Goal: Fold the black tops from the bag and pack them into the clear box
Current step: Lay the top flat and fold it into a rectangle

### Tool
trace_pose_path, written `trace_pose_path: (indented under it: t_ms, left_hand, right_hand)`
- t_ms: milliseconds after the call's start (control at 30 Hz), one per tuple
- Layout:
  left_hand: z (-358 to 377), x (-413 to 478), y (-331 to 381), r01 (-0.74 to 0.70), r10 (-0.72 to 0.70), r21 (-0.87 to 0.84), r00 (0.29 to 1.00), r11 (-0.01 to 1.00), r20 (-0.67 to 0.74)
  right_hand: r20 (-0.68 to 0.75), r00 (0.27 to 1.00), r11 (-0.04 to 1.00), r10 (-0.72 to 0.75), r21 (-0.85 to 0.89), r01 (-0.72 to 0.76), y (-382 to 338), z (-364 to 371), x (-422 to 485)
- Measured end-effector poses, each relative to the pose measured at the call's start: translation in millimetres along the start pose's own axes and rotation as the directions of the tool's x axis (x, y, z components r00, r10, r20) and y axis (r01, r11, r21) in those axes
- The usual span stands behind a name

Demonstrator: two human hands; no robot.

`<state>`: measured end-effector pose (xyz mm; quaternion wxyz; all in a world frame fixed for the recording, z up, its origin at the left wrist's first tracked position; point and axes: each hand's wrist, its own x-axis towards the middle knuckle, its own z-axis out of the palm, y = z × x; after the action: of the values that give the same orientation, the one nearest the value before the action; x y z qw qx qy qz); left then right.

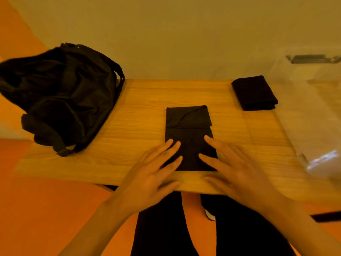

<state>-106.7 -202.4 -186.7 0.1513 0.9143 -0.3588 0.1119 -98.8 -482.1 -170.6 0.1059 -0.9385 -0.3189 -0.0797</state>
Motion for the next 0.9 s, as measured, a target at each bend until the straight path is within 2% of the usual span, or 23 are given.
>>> trace_pose_path:
  t_ms: [67,133,300,400,700,800,900]
  left_hand:
    - [1,-9,2,-0.003,0.005,0.028,0.998,1.000,-0.059]
    - [2,-15,3,-0.009,0.012,0.044,0.996,0.999,-0.084]
    - [7,-24,5,0.016,-0.015,0.012,0.999,1.000,-0.042]
    - [9,-24,5,-0.030,0.034,0.047,0.997,0.998,-0.068]
    - [22,-40,28,-0.168,0.222,0.217,0.942,0.962,-0.251]
    - [13,-42,37,-0.204,0.238,0.154,0.939,0.967,-0.248]
    - [0,-42,45,-0.152,0.152,0.025,0.946,0.988,-0.287]
  right_hand:
    - [-0.071,0.997,1.000,-0.008,-0.006,0.007,-3,1,-11]
    - [-0.042,0.999,0.999,-0.009,-0.031,0.008,-6,3,-20]
    - [0.033,0.999,0.997,0.038,-0.071,-0.036,-9,9,-28]
    - [0.023,0.999,0.996,0.035,-0.084,-0.033,-12,9,-33]
    - [-0.252,0.966,0.997,-0.064,0.031,0.074,-23,22,-57]
    - [-0.293,0.952,0.990,-0.091,0.074,0.117,-24,16,-63]
    - [-0.282,0.959,0.975,-0.029,0.204,0.089,-24,1,-65]
